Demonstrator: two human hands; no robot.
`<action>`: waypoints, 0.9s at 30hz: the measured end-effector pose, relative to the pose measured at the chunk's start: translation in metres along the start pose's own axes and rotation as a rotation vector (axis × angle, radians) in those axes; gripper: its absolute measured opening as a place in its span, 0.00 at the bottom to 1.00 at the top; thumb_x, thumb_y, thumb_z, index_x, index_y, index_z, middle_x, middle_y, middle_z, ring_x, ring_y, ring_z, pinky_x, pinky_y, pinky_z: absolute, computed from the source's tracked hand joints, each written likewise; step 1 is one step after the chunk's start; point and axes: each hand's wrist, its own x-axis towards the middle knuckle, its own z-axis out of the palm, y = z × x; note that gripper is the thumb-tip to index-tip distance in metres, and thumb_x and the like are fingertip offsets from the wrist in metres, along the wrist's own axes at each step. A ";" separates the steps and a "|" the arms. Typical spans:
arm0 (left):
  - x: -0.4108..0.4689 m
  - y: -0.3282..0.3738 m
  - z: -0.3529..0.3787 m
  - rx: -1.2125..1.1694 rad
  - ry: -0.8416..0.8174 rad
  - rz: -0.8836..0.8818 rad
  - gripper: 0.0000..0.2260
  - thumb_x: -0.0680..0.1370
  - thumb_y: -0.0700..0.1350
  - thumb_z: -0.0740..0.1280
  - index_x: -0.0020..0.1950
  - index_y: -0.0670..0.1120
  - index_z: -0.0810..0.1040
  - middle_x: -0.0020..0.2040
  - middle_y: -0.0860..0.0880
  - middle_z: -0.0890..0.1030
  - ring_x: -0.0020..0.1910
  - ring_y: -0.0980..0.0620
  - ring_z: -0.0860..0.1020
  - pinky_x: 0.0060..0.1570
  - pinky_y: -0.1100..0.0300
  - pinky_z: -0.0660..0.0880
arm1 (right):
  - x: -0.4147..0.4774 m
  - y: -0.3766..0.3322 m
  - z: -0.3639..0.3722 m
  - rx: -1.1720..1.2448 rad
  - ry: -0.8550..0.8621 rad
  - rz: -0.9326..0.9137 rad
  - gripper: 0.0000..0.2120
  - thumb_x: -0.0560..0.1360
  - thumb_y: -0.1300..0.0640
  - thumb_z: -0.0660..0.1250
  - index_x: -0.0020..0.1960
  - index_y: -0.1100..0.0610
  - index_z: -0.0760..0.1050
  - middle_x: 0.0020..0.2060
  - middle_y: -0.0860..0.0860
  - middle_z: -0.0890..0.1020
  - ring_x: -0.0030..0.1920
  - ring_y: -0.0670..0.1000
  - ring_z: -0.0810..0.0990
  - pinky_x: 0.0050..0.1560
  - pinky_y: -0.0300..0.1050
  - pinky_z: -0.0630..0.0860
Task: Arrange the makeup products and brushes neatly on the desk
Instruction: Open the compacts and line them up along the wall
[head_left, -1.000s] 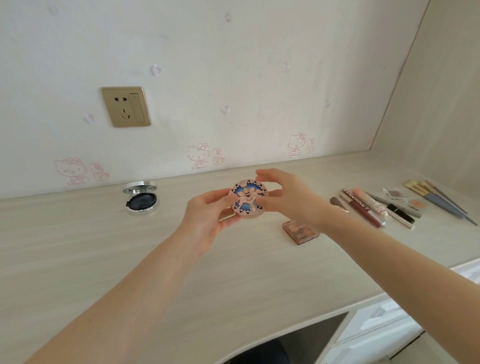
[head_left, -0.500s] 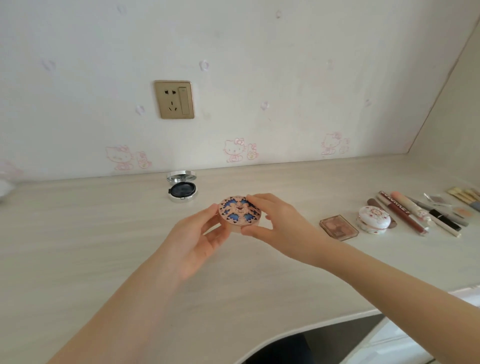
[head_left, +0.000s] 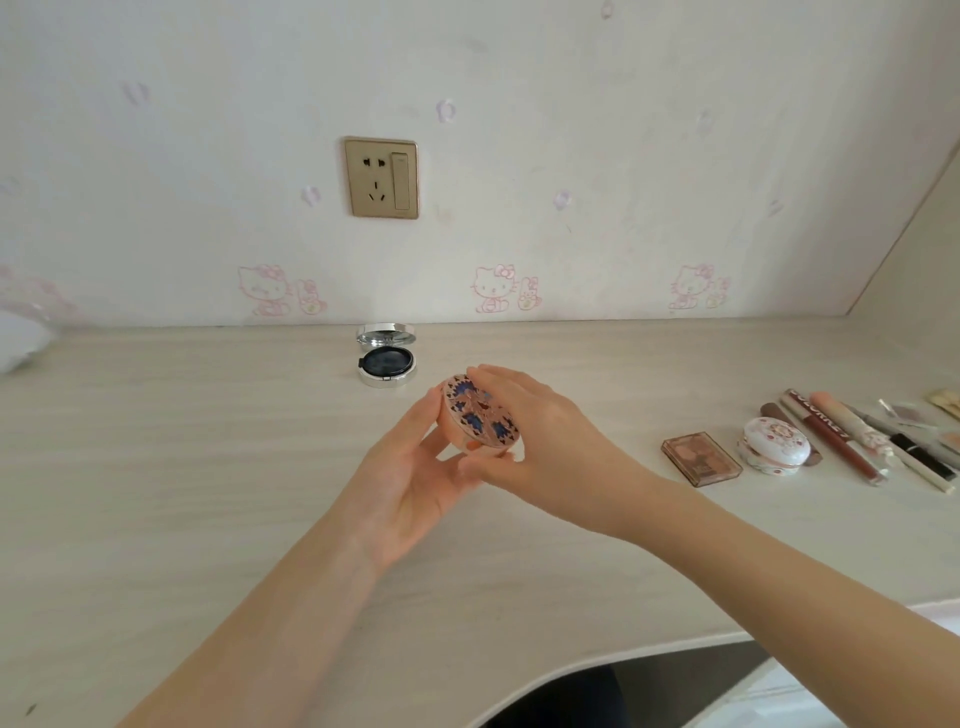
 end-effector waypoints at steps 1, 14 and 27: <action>0.000 -0.001 0.000 0.015 -0.002 0.003 0.22 0.76 0.50 0.68 0.66 0.40 0.75 0.56 0.42 0.81 0.54 0.39 0.80 0.53 0.47 0.79 | 0.001 -0.001 0.001 0.001 0.003 -0.013 0.36 0.72 0.46 0.69 0.75 0.50 0.59 0.73 0.44 0.63 0.71 0.46 0.62 0.70 0.41 0.63; 0.003 -0.001 -0.012 0.052 -0.093 0.037 0.21 0.72 0.51 0.74 0.62 0.45 0.79 0.57 0.45 0.82 0.58 0.39 0.79 0.57 0.40 0.75 | 0.015 -0.004 -0.011 0.116 0.007 0.032 0.35 0.61 0.47 0.79 0.67 0.49 0.74 0.62 0.41 0.78 0.60 0.42 0.76 0.61 0.43 0.75; 0.004 0.002 -0.010 0.334 0.165 0.077 0.11 0.79 0.44 0.65 0.57 0.41 0.81 0.51 0.39 0.82 0.53 0.39 0.81 0.48 0.48 0.80 | 0.037 0.021 -0.026 0.424 -0.070 0.113 0.12 0.70 0.43 0.69 0.51 0.44 0.83 0.49 0.37 0.84 0.52 0.36 0.81 0.57 0.42 0.78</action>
